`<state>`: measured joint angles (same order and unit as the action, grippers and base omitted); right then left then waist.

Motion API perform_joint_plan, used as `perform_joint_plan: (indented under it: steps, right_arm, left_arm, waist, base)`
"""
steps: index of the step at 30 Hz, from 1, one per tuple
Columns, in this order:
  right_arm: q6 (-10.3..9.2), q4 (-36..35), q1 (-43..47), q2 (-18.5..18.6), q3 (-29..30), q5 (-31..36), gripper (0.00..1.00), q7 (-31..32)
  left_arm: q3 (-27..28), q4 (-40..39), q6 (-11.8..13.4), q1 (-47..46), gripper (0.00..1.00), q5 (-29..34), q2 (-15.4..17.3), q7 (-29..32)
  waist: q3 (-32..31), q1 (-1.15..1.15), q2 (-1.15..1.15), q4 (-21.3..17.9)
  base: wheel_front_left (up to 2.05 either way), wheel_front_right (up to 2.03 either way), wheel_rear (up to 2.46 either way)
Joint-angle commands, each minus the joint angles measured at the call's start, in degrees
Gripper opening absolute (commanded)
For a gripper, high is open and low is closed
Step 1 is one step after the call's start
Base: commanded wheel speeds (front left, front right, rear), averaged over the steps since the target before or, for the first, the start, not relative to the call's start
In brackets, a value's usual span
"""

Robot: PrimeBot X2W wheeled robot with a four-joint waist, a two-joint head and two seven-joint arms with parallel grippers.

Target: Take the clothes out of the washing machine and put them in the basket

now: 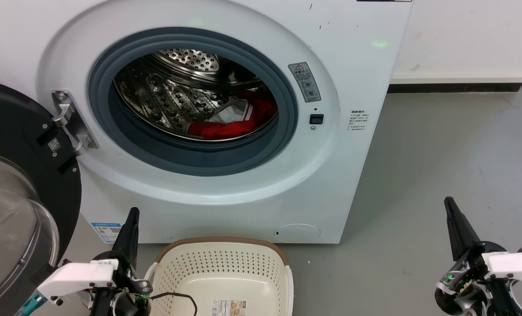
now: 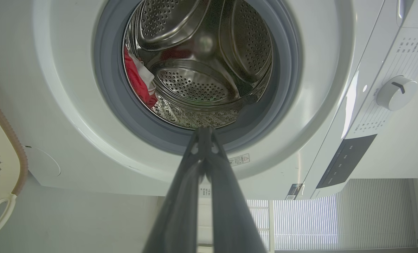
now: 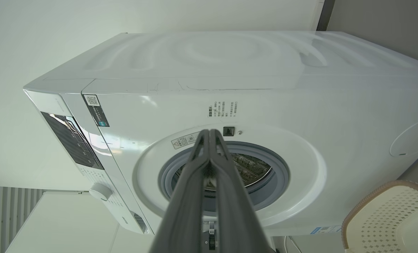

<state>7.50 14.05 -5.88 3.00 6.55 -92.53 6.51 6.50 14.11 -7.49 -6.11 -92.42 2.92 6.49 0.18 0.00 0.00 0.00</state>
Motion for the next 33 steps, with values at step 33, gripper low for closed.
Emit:
perform_joint_plan:
  steps: [33]
  right_arm:
    - [-0.02, 0.07, -0.75, -0.21, -0.03, 0.25, 0.00, 0.01]
  left_arm:
    - [0.17, -0.04, -0.12, -0.31, 0.00, 0.01, -0.10, 0.22]
  waist:
    - [0.00, 0.00, 0.00, 0.00]
  base:
    - [0.00, 0.00, 0.00]
